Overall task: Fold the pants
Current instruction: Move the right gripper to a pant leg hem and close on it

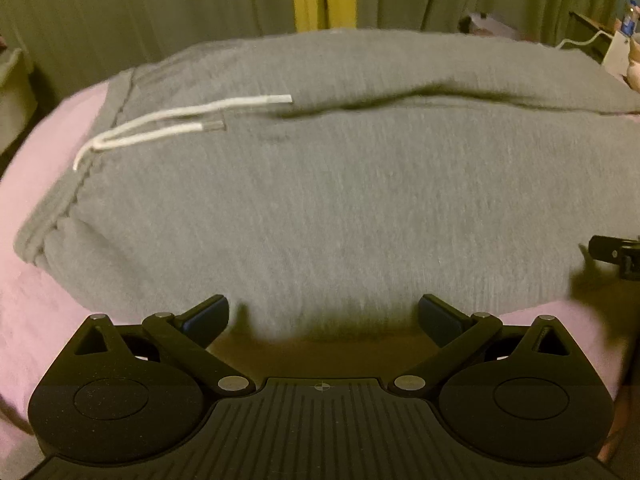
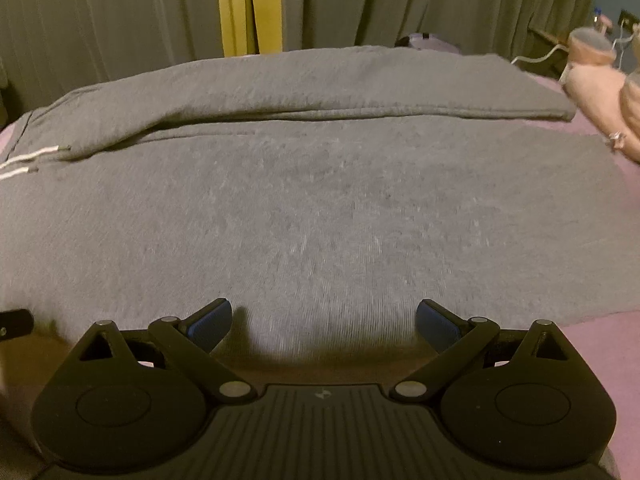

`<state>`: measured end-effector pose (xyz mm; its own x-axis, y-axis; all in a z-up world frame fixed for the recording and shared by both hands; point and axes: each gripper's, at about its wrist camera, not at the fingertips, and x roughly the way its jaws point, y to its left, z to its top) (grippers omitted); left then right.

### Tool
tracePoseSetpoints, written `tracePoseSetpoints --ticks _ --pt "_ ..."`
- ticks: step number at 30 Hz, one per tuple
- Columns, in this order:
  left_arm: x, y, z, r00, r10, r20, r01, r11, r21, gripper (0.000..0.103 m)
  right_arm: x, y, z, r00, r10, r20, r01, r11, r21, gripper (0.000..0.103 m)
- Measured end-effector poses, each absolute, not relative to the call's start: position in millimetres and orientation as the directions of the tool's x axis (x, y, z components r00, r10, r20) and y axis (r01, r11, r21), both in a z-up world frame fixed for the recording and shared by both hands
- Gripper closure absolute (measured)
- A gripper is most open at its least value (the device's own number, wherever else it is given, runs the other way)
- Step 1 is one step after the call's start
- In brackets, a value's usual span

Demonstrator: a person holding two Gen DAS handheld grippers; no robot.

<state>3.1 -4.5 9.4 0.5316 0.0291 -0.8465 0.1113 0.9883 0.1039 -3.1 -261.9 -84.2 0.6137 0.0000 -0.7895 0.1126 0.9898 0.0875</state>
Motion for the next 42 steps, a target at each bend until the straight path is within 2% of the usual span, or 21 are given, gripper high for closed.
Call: tracePoseSetpoints --ticks 4,7,12,20,23,26,27,30,31,32,35,38,40,42 --pt "22 -7 19 0.552 0.088 -0.829 0.062 0.987 0.146 0.000 26 -273 -97 0.567 -0.027 -0.823 0.156 0.985 0.075 0.004" --pt "51 -8 26 0.548 0.109 -0.830 -0.013 0.992 0.122 0.000 45 -279 -108 0.529 -0.036 -0.848 0.182 0.981 0.072 0.004" --pt "111 -20 29 0.561 0.172 -0.810 -0.138 0.984 0.113 0.000 50 -288 -114 0.545 -0.018 -0.839 0.213 0.970 0.118 0.003" --pt "159 -10 -3 0.623 0.299 -0.723 -0.254 0.951 0.174 0.000 65 -285 -103 0.513 -0.021 -0.858 0.168 0.983 0.077 0.004" --pt "166 8 -21 0.607 0.365 -0.706 -0.326 0.924 0.197 0.000 87 -307 -78 0.616 -0.041 -0.787 0.179 0.980 0.089 0.004" --pt "174 22 -29 0.618 0.343 -0.708 -0.370 0.921 0.124 0.000 130 -338 -62 0.675 -0.095 -0.732 0.270 0.955 0.125 0.005" --pt "175 25 -33 0.630 0.339 -0.699 -0.380 0.919 0.103 0.000 149 -350 -59 0.683 -0.107 -0.723 0.314 0.937 0.157 0.012" --pt "173 26 -42 0.668 0.346 -0.659 -0.385 0.918 0.093 0.000 205 -381 -59 0.692 -0.109 -0.713 0.407 0.875 0.261 0.049" --pt "170 24 -44 0.685 0.353 -0.637 -0.383 0.919 0.098 0.000 225 -390 -59 0.694 -0.116 -0.710 0.442 0.848 0.293 0.057" --pt "169 22 -46 0.700 0.359 -0.618 -0.381 0.919 0.103 0.000 236 -396 -60 0.696 -0.129 -0.706 0.467 0.828 0.309 0.057" --pt "171 21 -48 0.714 0.363 -0.599 -0.389 0.917 0.091 0.000 281 -416 -64 0.728 -0.169 -0.665 0.528 0.756 0.387 0.054" --pt "170 26 -49 0.720 0.354 -0.597 -0.398 0.915 0.063 0.000 320 -430 -68 0.711 -0.202 -0.674 0.592 0.688 0.419 0.047" --pt "169 25 -51 0.724 0.355 -0.591 -0.399 0.915 0.061 0.000 345 -439 -73 0.687 -0.226 -0.691 0.630 0.659 0.411 0.036" --pt "169 25 -51 0.727 0.358 -0.586 -0.402 0.914 0.060 0.000 367 -447 -78 0.661 -0.246 -0.709 0.660 0.640 0.394 0.032"
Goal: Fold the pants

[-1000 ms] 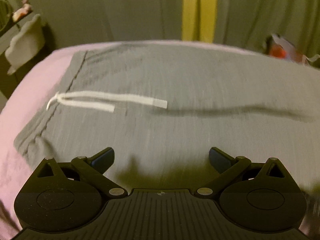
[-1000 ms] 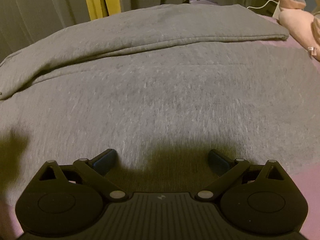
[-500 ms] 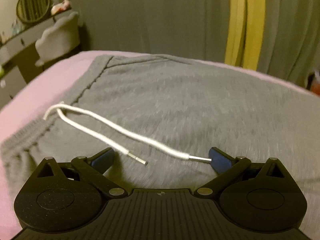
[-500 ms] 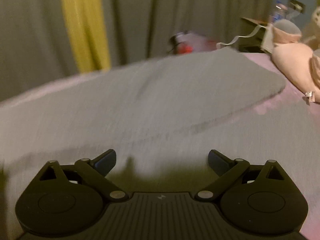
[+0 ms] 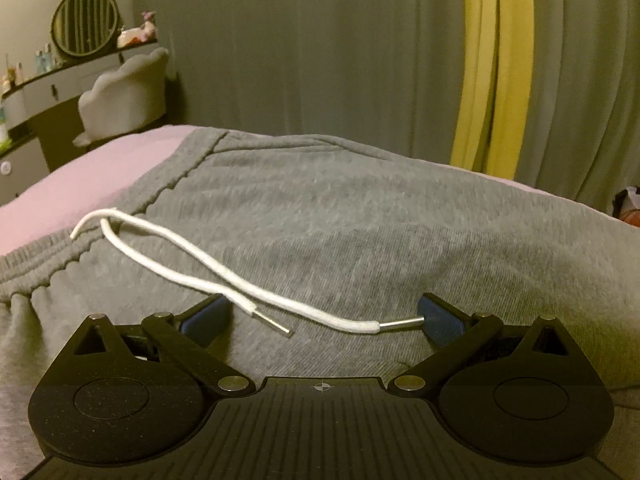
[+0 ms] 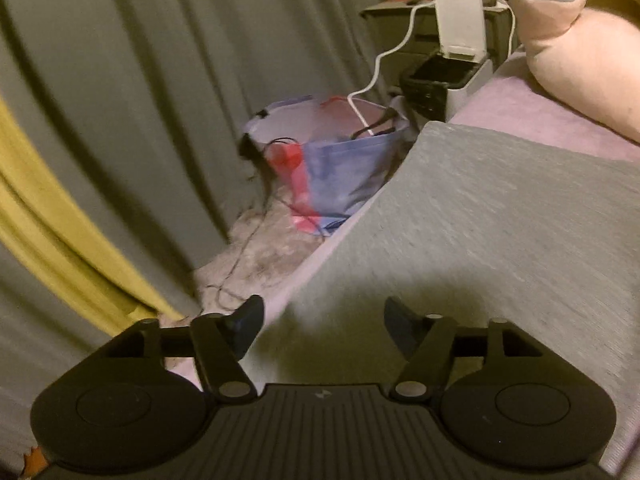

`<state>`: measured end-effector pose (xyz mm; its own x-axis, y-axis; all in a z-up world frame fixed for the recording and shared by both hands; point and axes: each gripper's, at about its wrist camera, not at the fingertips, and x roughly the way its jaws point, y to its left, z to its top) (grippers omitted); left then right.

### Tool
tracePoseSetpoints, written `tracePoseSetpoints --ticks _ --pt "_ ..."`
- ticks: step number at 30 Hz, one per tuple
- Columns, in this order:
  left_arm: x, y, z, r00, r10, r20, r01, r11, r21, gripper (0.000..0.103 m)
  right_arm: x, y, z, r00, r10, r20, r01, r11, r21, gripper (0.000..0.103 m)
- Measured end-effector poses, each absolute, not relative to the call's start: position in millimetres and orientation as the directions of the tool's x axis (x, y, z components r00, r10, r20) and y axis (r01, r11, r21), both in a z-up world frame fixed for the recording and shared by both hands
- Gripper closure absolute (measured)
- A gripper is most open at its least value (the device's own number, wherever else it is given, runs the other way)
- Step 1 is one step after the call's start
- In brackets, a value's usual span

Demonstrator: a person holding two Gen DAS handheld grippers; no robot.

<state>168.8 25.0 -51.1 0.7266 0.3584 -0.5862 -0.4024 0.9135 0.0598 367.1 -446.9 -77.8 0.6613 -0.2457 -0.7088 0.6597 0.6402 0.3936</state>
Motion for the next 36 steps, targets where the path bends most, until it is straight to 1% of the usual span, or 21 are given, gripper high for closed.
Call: tracePoseSetpoints --ticks 4,6,8,9,10,11,12,13,15,18,21,23,25,27,28,29,30,31,33,34,36 --pt "170 23 -53 0.726 0.367 -0.581 -0.411 0.910 0.061 0.000 396 -448 -99 0.568 -0.288 -0.771 0.729 0.611 0.309 0.032" --pt "170 23 -53 0.726 0.370 -0.579 -0.413 0.909 0.063 0.000 405 -447 -103 0.542 -0.338 -0.770 0.745 0.617 0.254 0.032" --pt "169 23 -54 0.728 0.371 -0.577 -0.414 0.908 0.062 0.000 413 -441 -103 0.512 -0.375 -0.773 0.750 0.634 0.190 0.037" --pt "169 23 -54 0.727 0.370 -0.578 -0.415 0.908 0.059 0.000 416 -439 -104 0.495 -0.396 -0.773 0.752 0.641 0.153 0.048" --pt "169 24 -54 0.727 0.367 -0.581 -0.416 0.908 0.053 0.000 418 -437 -104 0.476 -0.422 -0.772 0.755 0.646 0.113 0.062" --pt "169 25 -54 0.727 0.362 -0.584 -0.417 0.908 0.043 0.000 417 -435 -104 0.470 -0.443 -0.763 0.751 0.654 0.083 0.067" --pt "169 27 -55 0.727 0.357 -0.587 -0.420 0.907 0.032 0.000 413 -434 -102 0.486 -0.441 -0.755 0.738 0.669 0.083 0.085" --pt "169 28 -55 0.727 0.353 -0.589 -0.420 0.907 0.025 0.000 408 -434 -99 0.502 -0.443 -0.742 0.726 0.683 0.083 0.095" --pt "169 30 -55 0.728 0.345 -0.593 -0.420 0.908 0.013 0.000 391 -436 -88 0.541 -0.428 -0.724 0.711 0.693 0.122 0.095" --pt "169 32 -53 0.731 0.337 -0.593 -0.419 0.908 0.000 0.000 344 -441 -63 0.645 -0.415 -0.642 0.668 0.714 0.209 0.096" --pt "168 34 -51 0.735 0.330 -0.593 -0.419 0.908 -0.014 0.000 260 -445 -43 0.728 -0.420 -0.542 0.646 0.686 0.335 0.096" --pt "167 35 -49 0.737 0.326 -0.592 -0.420 0.907 -0.023 0.000 197 -444 -45 0.743 -0.432 -0.511 0.652 0.641 0.406 0.097" --pt "166 37 -47 0.737 0.319 -0.596 -0.421 0.907 -0.035 0.000 141 -440 -63 0.698 -0.471 -0.539 0.703 0.591 0.394 0.101" --pt "164 40 -43 0.740 0.308 -0.597 -0.422 0.905 -0.057 0.000 106 -437 -93 0.596 -0.511 -0.620 0.780 0.553 0.293 0.103" --pt "163 41 -42 0.741 0.307 -0.598 -0.425 0.903 -0.063 0.000 92 -442 -108 0.554 -0.498 -0.667 0.804 0.529 0.273 0.102" --pt "162 42 -41 0.741 0.306 -0.598 -0.428 0.901 -0.068 0.000 81 -449 -116 0.550 -0.470 -0.691 0.809 0.504 0.302 0.102" --pt "162 42 -40 0.740 0.304 -0.599 -0.428 0.901 -0.071 0.000 71 -458 -119 0.572 -0.439 -0.693 0.806 0.457 0.376 0.098" --pt "161 43 -39 0.741 0.305 -0.598 -0.430 0.900 -0.075 0.000 66 -466 -117 0.619 -0.403 -0.674 0.779 0.426 0.460 0.097" --pt "159 43 -35 0.749 0.306 -0.588 -0.431 0.899 -0.080 0.000 69 -475 -112 0.713 -0.324 -0.622 0.696 0.435 0.571 0.096" --pt "157 42 -32 0.756 0.310 -0.577 -0.430 0.899 -0.081 0.000 75 -477 -109 0.744 -0.293 -0.601 0.662 0.448 0.601 0.090" --pt "153 42 -22 0.785 0.322 -0.529 -0.422 0.903 -0.077 0.000 85 -478 -111 0.767 -0.267 -0.584 0.635 0.451 0.628 0.084"
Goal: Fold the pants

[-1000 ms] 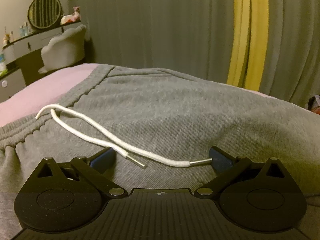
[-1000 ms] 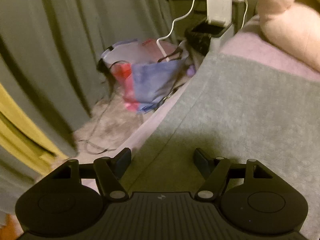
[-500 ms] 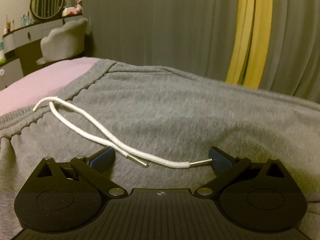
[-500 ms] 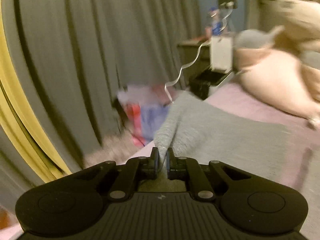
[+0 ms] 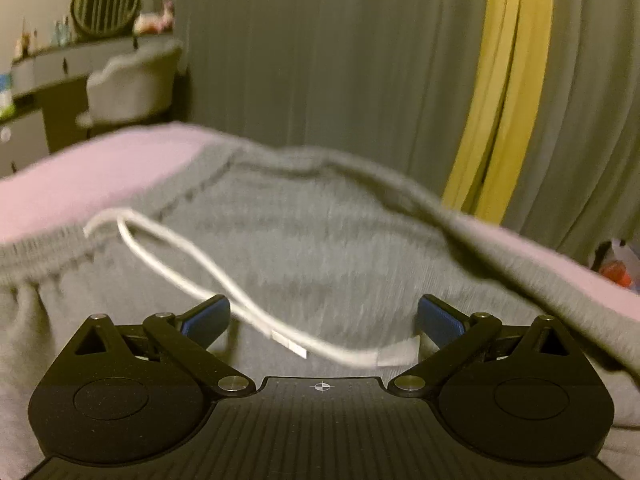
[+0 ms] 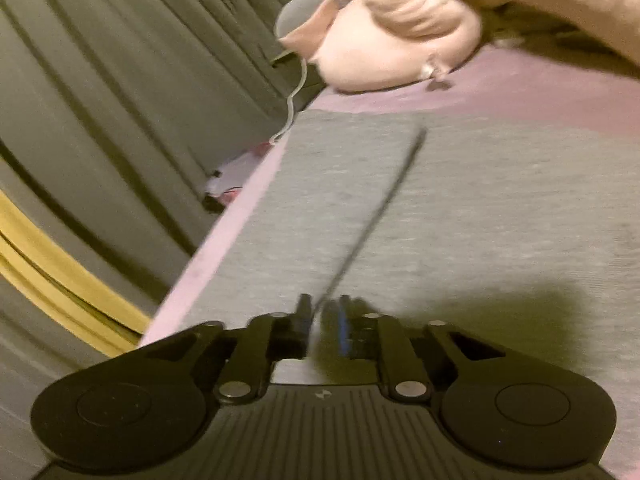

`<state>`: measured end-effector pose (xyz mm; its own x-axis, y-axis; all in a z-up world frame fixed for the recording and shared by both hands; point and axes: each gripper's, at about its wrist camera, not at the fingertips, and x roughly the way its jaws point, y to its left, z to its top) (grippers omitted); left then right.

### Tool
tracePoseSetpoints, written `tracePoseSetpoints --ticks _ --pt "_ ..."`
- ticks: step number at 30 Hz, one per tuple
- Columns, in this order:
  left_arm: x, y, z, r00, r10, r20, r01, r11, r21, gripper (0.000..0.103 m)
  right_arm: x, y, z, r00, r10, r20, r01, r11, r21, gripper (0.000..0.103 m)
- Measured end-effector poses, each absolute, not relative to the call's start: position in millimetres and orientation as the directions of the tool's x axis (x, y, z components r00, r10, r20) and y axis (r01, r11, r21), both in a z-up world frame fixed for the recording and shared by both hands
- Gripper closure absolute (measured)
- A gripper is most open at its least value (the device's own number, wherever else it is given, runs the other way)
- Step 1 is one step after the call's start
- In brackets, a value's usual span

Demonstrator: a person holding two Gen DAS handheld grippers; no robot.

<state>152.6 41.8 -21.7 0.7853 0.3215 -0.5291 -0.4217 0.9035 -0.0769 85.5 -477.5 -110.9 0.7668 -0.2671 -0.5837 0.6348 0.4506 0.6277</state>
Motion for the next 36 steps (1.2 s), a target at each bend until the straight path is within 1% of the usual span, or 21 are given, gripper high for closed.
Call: tracePoseSetpoints --ticks 3,5,6,7,8,10,12,13,14,15,17,18,19,22,27,29,30,31,32,34,36 --pt "149 44 -1 0.834 0.284 -0.473 -0.369 0.925 -0.094 0.000 94 -490 -124 0.777 -0.217 -0.591 0.623 0.396 0.675 0.083" --pt "158 55 13 0.848 0.154 -0.507 -0.290 0.935 -0.202 0.000 94 -505 -132 0.801 -0.191 -0.568 0.597 0.345 0.725 0.081" --pt "167 64 17 0.845 0.064 -0.531 -0.255 0.921 -0.295 0.000 94 -512 -134 0.810 -0.184 -0.557 0.585 0.326 0.743 0.079" --pt "180 73 20 0.830 -0.030 -0.557 -0.230 0.891 -0.391 0.000 94 -517 -136 0.818 -0.181 -0.547 0.575 0.319 0.754 0.072" --pt "192 79 20 0.809 -0.090 -0.581 -0.221 0.870 -0.441 0.000 96 -520 -138 0.824 -0.177 -0.539 0.566 0.318 0.761 0.069" --pt "226 91 19 0.750 -0.194 -0.633 -0.230 0.820 -0.524 0.000 97 -524 -140 0.835 -0.167 -0.524 0.550 0.306 0.777 0.059" --pt "256 99 15 0.711 -0.226 -0.666 -0.271 0.786 -0.556 0.008 100 -525 -140 0.842 -0.158 -0.516 0.539 0.304 0.786 0.058" --pt "274 101 12 0.684 -0.234 -0.691 -0.299 0.774 -0.559 0.023 102 -525 -141 0.842 -0.153 -0.518 0.538 0.309 0.784 0.058" --pt "290 102 7 0.654 -0.240 -0.718 -0.324 0.769 -0.552 0.033 104 -527 -142 0.843 -0.149 -0.517 0.536 0.312 0.785 0.058" --pt "301 102 2 0.627 -0.242 -0.740 -0.342 0.769 -0.540 0.035 104 -529 -143 0.846 -0.149 -0.511 0.531 0.309 0.789 0.058" --pt "323 100 -7 0.586 -0.234 -0.776 -0.357 0.786 -0.506 0.045 106 -536 -143 0.851 -0.145 -0.504 0.522 0.320 0.790 0.073" --pt "331 100 -11 0.575 -0.224 -0.787 -0.359 0.795 -0.489 0.048 107 -539 -144 0.850 -0.141 -0.508 0.524 0.337 0.782 0.098" --pt "337 99 -13 0.579 -0.218 -0.785 -0.352 0.802 -0.482 0.052 106 -540 -144 0.849 -0.136 -0.511 0.523 0.354 0.775 0.098" --pt "349 101 -20 0.575 -0.217 -0.789 -0.363 0.796 -0.484 0.086 103 -548 -145 0.864 -0.098 -0.493 0.491 0.372 0.787 0.097" --pt "359 110 -25 0.573 -0.261 -0.777 -0.411 0.728 -0.548 0.085 90 -548 -146 0.867 -0.122 -0.483 0.494 0.328 0.805 0.083" --pt "362 118 -30 0.562 -0.298 -0.771 -0.454 0.669 -0.589 0.072 92 -547 -146 0.871 -0.115 -0.477 0.488 0.308 0.817 0.083" --pt "359 121 -30 0.558 -0.311 -0.769 -0.470 0.646 -0.602 0.075 93 -545 -145 0.870 -0.109 -0.481 0.490 0.303 0.817 0.083" --pt "359 124 -29 0.556 -0.310 -0.771 -0.488 0.630 -0.604 0.086 94 -543 -142 0.863 -0.102 -0.494 0.500 0.306 0.810 0.094" --pt "358 126 -25 0.559 -0.301 -0.772 -0.489 0.633 -0.601 0.092 95 -542 -137 0.850 -0.107 -0.515 0.520 0.318 0.793 0.098" --pt "349 127 -10 0.612 -0.296 -0.734 -0.425 0.659 -0.620 0.093 95 -540 -119 0.848 -0.120 -0.517 0.521 0.369 0.769 0.098" --pt "322 128 16 0.693 -0.279 -0.665 -0.334 0.692 -0.639 0.094 85 -535 -93 0.872 -0.137 -0.470 0.481 0.423 0.768 0.098"
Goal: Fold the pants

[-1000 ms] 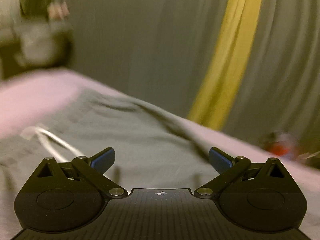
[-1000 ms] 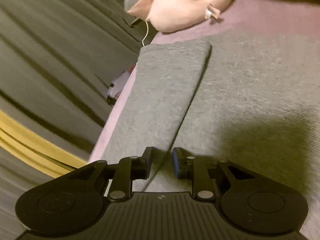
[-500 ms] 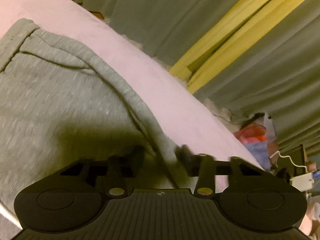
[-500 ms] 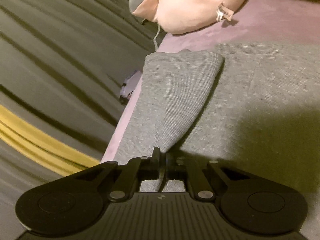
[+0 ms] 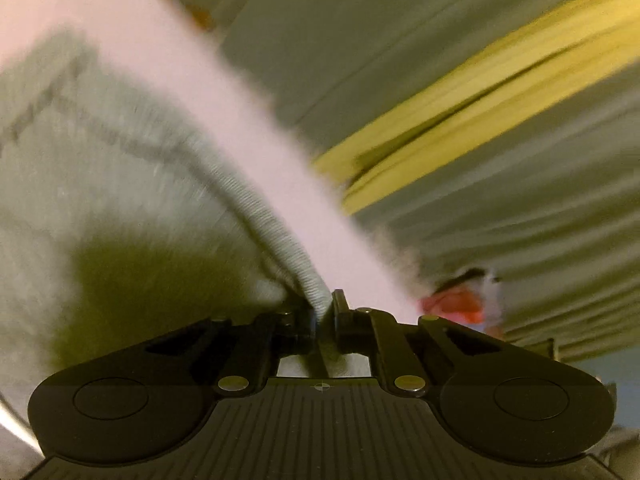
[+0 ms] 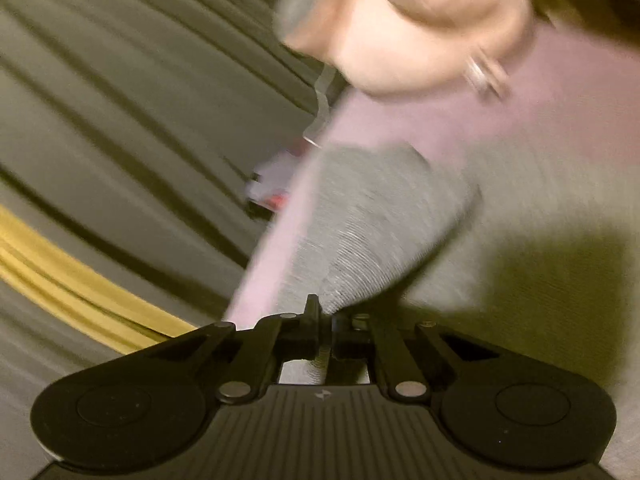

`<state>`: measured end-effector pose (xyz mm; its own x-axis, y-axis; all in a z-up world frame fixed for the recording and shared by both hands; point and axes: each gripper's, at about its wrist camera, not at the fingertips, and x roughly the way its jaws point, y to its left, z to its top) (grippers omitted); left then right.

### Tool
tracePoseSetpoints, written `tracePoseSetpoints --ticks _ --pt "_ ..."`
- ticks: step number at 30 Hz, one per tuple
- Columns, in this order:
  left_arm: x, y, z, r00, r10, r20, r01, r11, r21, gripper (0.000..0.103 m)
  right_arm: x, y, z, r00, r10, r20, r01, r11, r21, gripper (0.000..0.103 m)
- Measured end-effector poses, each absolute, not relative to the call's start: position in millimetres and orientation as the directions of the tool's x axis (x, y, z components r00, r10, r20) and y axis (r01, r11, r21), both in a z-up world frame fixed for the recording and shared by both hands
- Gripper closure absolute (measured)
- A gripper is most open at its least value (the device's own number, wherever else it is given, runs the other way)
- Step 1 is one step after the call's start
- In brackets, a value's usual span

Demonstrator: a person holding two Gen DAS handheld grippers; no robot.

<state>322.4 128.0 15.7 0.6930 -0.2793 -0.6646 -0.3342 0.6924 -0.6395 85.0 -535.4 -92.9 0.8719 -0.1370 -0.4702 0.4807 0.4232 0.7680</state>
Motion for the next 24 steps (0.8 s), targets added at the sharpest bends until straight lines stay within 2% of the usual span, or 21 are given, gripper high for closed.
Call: tracePoseSetpoints --ticks 4,7,9,12,14,15,16,17,19,21,22,23,24 --pt "245 140 61 0.800 -0.288 -0.526 -0.189 0.711 -0.677 0.094 40 -529 -48 0.920 -0.164 -0.356 0.390 0.467 0.793 0.098" --pt "160 146 72 0.832 -0.290 -0.472 -0.128 0.728 -0.674 0.094 -12 -527 -33 0.935 -0.173 -0.311 0.355 0.493 0.794 0.098" --pt "104 149 63 0.817 -0.290 -0.499 -0.163 0.713 -0.682 0.094 -48 -527 -35 0.933 -0.179 -0.313 0.360 0.503 0.786 0.098" --pt "48 141 38 0.746 -0.238 -0.622 -0.244 0.771 -0.588 0.092 -85 -525 -55 0.901 -0.196 -0.387 0.430 0.513 0.743 0.098" --pt "35 138 21 0.673 -0.168 -0.720 -0.333 0.801 -0.498 0.079 -90 -524 -79 0.836 -0.201 -0.510 0.534 0.509 0.675 0.097" --pt "25 149 18 0.647 -0.129 -0.751 -0.385 0.795 -0.469 0.075 -88 -525 -90 0.808 -0.189 -0.559 0.569 0.496 0.655 0.092" --pt "28 152 15 0.653 -0.123 -0.748 -0.410 0.772 -0.485 0.062 -87 -527 -101 0.789 -0.169 -0.591 0.592 0.469 0.655 0.092" --pt "29 162 14 0.659 -0.127 -0.741 -0.439 0.735 -0.516 0.039 -87 -527 -111 0.772 -0.155 -0.616 0.614 0.432 0.661 0.091" --pt "34 180 13 0.692 -0.103 -0.715 -0.495 0.653 -0.573 0.024 -87 -525 -124 0.787 -0.131 -0.602 0.600 0.388 0.700 0.080" --pt "48 195 16 0.682 -0.012 -0.732 -0.544 0.660 -0.518 0.023 -86 -523 -127 0.812 -0.114 -0.572 0.571 0.356 0.740 0.070" --pt "54 201 17 0.679 0.029 -0.733 -0.559 0.668 -0.491 0.018 -84 -525 -129 0.825 -0.108 -0.555 0.554 0.348 0.756 0.060" --pt "60 205 15 0.685 0.048 -0.727 -0.553 0.683 -0.477 0.011 -80 -525 -129 0.836 -0.095 -0.541 0.537 0.344 0.770 0.056" --pt "69 210 11 0.665 0.066 -0.744 -0.567 0.693 -0.445 0.012 -75 -525 -129 0.841 -0.081 -0.535 0.528 0.341 0.778 0.055"
